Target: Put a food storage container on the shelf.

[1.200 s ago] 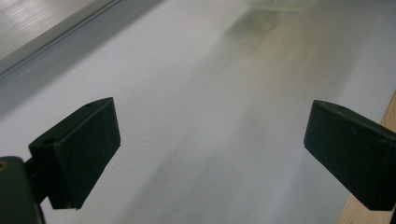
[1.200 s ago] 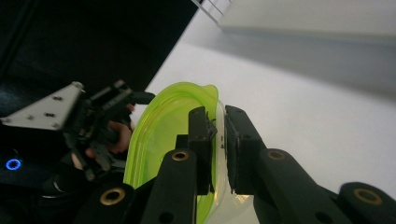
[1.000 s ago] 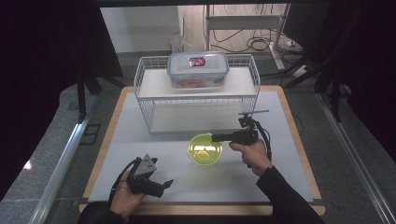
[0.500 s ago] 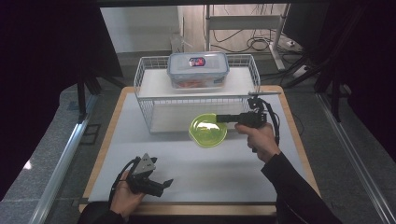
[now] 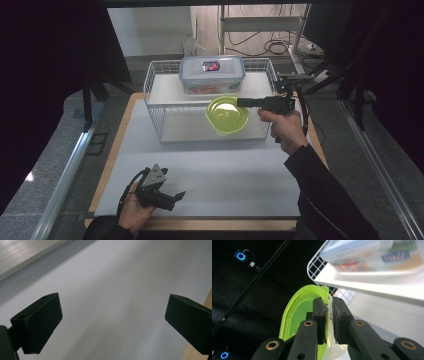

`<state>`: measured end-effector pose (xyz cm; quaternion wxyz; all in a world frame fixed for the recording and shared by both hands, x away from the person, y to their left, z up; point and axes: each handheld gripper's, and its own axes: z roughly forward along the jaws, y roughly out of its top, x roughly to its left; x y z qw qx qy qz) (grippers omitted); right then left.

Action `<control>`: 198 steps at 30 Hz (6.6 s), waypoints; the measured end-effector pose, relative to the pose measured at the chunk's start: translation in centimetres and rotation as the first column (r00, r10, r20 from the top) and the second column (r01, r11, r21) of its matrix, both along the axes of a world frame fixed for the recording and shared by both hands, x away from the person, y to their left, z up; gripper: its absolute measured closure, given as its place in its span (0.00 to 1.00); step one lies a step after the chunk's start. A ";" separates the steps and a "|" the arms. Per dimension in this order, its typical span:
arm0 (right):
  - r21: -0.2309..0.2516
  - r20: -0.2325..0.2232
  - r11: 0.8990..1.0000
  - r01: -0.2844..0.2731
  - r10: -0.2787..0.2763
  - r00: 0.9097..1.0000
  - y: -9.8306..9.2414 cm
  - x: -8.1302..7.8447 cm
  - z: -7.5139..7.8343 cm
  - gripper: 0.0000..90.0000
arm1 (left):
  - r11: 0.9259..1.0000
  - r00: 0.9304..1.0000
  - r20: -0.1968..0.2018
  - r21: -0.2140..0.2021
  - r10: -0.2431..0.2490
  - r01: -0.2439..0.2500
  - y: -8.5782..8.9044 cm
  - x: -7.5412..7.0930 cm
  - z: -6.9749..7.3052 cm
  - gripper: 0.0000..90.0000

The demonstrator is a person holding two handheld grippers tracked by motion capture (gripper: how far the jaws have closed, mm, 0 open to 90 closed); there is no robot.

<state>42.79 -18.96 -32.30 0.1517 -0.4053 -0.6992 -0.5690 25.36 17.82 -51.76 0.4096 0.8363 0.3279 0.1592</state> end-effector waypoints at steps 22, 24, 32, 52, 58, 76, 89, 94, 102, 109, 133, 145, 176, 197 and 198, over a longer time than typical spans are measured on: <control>0.054 0.034 0.998 0.045 -0.047 0.998 1.9 3.1 6.0 0.92 | 1.000 1.000 -0.011 -0.009 -0.003 0.003 -0.1 0.0 0.0 0.01; 0.057 0.036 0.997 0.054 -0.056 0.998 2.2 3.7 6.6 0.92 | 1.000 1.000 -0.009 -0.011 -0.002 0.002 0.0 0.0 0.0 0.01; 0.053 0.054 0.994 0.096 -0.099 0.994 3.3 5.7 8.5 0.92 | 1.000 1.000 -0.008 -0.023 -0.004 0.003 0.0 0.0 0.0 0.01; 0.014 0.041 0.974 0.226 -0.227 0.973 4.6 9.9 9.5 0.92 | 0.999 1.000 -0.016 -0.035 -0.014 0.013 0.1 0.0 0.0 0.02; 0.006 0.014 0.967 0.255 -0.255 0.967 4.6 11.1 8.5 0.92 | 0.999 1.000 -0.020 -0.037 -0.017 0.016 0.0 0.0 0.0 0.02; -0.039 0.001 0.944 0.327 -0.327 0.945 6.4 13.2 7.0 0.89 | 0.998 0.999 -0.029 -0.050 -0.031 0.030 0.1 -0.1 0.0 0.02; -0.052 0.043 0.941 0.333 -0.331 0.942 6.4 13.4 6.8 0.74 | 0.998 0.999 -0.033 -0.048 -0.034 0.033 0.0 -0.1 -0.1 0.02; -0.054 0.087 0.946 0.321 -0.315 0.945 5.8 13.1 7.2 0.60 | 0.998 0.999 -0.034 -0.043 -0.037 0.036 0.0 -0.1 -0.1 0.02; -0.075 0.153 0.950 0.303 -0.289 0.945 4.5 12.3 7.2 0.37 | 0.999 0.999 -0.034 -0.041 -0.035 0.034 0.0 0.0 -0.1 0.02; -0.110 0.230 0.955 0.276 -0.245 0.942 3.6 11.2 7.1 0.27 | 0.999 0.999 -0.035 -0.038 -0.032 0.031 -0.1 0.0 -0.1 0.02; -0.220 0.400 0.955 0.197 -0.096 0.911 2.5 5.9 3.6 0.13 | 0.999 0.999 -0.047 -0.045 -0.025 0.023 -0.1 0.1 -0.2 0.02; -0.250 0.420 0.956 0.151 -0.033 0.907 2.6 2.4 1.6 0.12 | 0.999 0.999 -0.045 -0.042 -0.026 0.024 -0.1 0.0 -0.2 0.02; -0.391 0.489 0.910 0.139 0.077 0.869 2.2 -3.7 -4.2 0.03 | 0.999 0.999 -0.041 -0.029 -0.032 0.030 -0.2 0.0 -0.2 0.02; -0.389 0.498 0.908 0.154 0.067 0.864 0.2 -7.3 -9.2 0.02 | 0.999 0.999 -0.031 -0.028 -0.043 0.042 -0.3 -0.1 -0.1 0.03; -0.395 0.496 0.906 0.154 0.069 0.866 0.1 -7.4 -9.4 0.02 | 0.999 0.998 -0.032 -0.027 -0.045 0.044 -0.3 -0.1 -0.1 0.03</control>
